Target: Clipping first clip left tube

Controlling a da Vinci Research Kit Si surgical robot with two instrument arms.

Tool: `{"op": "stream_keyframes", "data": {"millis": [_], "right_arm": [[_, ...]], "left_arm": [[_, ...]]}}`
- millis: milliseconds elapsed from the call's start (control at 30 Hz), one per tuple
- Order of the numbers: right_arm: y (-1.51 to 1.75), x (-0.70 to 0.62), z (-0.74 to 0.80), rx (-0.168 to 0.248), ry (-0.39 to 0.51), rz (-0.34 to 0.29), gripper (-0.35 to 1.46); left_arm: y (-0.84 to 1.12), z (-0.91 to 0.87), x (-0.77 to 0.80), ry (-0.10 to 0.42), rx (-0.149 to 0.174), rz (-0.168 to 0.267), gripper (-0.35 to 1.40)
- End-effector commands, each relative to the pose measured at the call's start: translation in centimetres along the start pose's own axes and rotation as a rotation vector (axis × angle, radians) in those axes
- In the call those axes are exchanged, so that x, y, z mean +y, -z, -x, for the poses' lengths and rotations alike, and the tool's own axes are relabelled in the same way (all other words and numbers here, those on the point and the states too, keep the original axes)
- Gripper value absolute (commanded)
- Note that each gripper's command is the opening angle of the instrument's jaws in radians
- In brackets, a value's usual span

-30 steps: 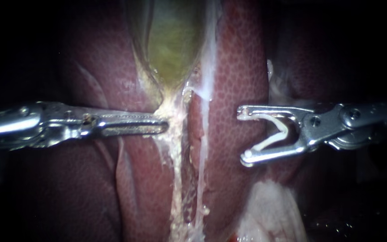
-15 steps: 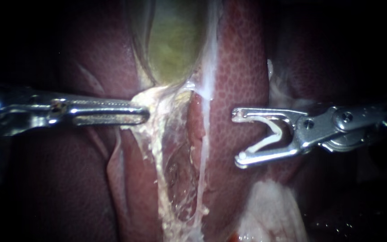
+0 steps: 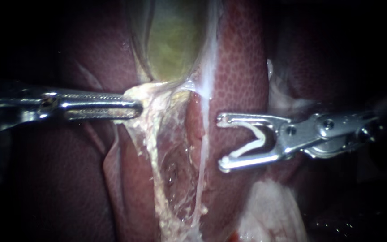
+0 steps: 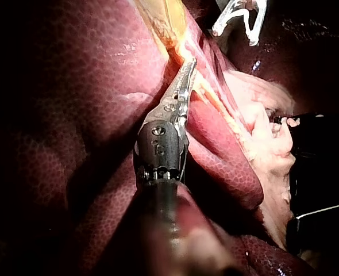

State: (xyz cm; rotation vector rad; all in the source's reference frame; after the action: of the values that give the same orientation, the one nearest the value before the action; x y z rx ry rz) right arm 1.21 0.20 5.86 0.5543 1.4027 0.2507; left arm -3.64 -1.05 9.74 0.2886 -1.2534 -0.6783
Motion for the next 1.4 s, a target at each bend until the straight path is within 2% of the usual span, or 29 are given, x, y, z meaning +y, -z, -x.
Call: {"op": "stream_keyframes", "data": {"millis": [33, 300, 533, 1400], "right_arm": [[-0.06, 0.0, 0.05, -0.003, -0.005, -0.004, 0.6], [-0.59, 0.0, 0.52, -0.029, -0.045, -0.04, 0.6], [-0.86, -0.01, 0.73, -0.035, -0.06, -0.058, 0.6], [-1.21, -0.09, 0.87, -0.039, -0.095, -0.102, 0.6]], "left_arm": [[-0.01, -0.01, 0.0, -0.001, 0.0, 0.0, -0.35], [-0.01, -0.03, -0.01, -0.002, 0.0, 0.001, -0.35], [-0.02, -0.06, 0.0, -0.003, 0.0, 0.002, -0.35], [-0.05, -0.12, 0.04, -0.005, 0.0, 0.004, -0.35]]}}
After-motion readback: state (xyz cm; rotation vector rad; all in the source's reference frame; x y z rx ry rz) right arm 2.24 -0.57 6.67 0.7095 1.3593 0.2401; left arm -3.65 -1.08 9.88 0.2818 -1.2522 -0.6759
